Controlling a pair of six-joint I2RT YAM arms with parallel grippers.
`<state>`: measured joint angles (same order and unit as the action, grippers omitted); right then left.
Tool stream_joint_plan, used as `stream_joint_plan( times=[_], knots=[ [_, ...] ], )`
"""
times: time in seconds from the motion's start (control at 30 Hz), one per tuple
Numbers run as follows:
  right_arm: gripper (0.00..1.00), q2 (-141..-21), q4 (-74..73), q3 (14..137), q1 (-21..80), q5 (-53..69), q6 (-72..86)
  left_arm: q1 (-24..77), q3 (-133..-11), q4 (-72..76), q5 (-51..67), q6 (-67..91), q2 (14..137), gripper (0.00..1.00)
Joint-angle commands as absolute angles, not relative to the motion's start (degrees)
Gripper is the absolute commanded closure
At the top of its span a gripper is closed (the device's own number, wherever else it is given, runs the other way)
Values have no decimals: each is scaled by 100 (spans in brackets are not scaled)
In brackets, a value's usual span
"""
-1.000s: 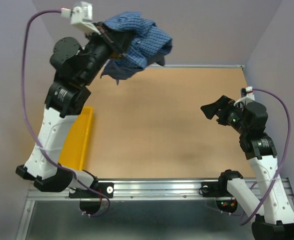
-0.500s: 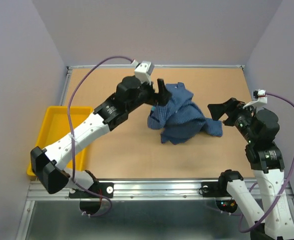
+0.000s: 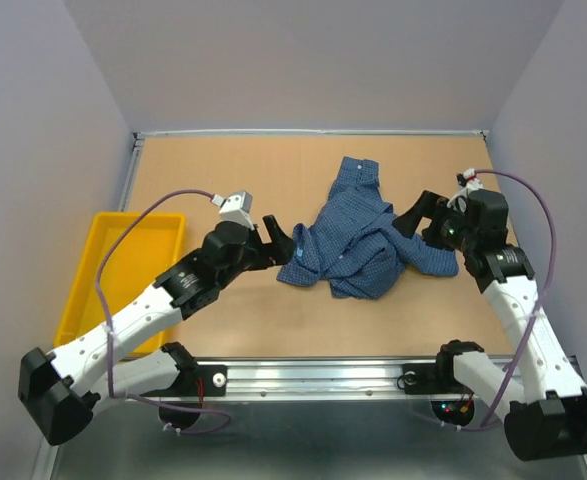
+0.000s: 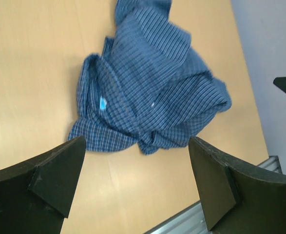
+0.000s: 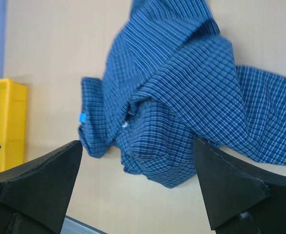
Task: Fold and stack the long sleeve shirts
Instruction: Flatten the shirt out
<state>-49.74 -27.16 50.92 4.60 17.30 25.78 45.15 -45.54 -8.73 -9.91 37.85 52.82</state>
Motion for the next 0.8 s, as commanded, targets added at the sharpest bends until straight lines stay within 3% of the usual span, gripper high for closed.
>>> stream_joint_plan(
  times=[0.0, 0.37, 0.5, 0.77],
  knots=[
    [0, -5448, -2847, 4826, 519, 1697, 2549, 4500, -4254, -554, -572, 4333, 5913, 2],
    [5, -6003, -2927, 4649, 755, 1196, 2514, 4500, -5061, -351, -343, 4631, 7979, 9],
    [7, -5906, -3005, 4658, 1001, 793, 2592, 4605, -5580, -606, -719, 4702, 8331, 17],
    [10, -5783, -3287, 4790, 1502, 106, 2742, 5316, -6959, -1915, -1862, 4606, 9516, 23]
  ],
)
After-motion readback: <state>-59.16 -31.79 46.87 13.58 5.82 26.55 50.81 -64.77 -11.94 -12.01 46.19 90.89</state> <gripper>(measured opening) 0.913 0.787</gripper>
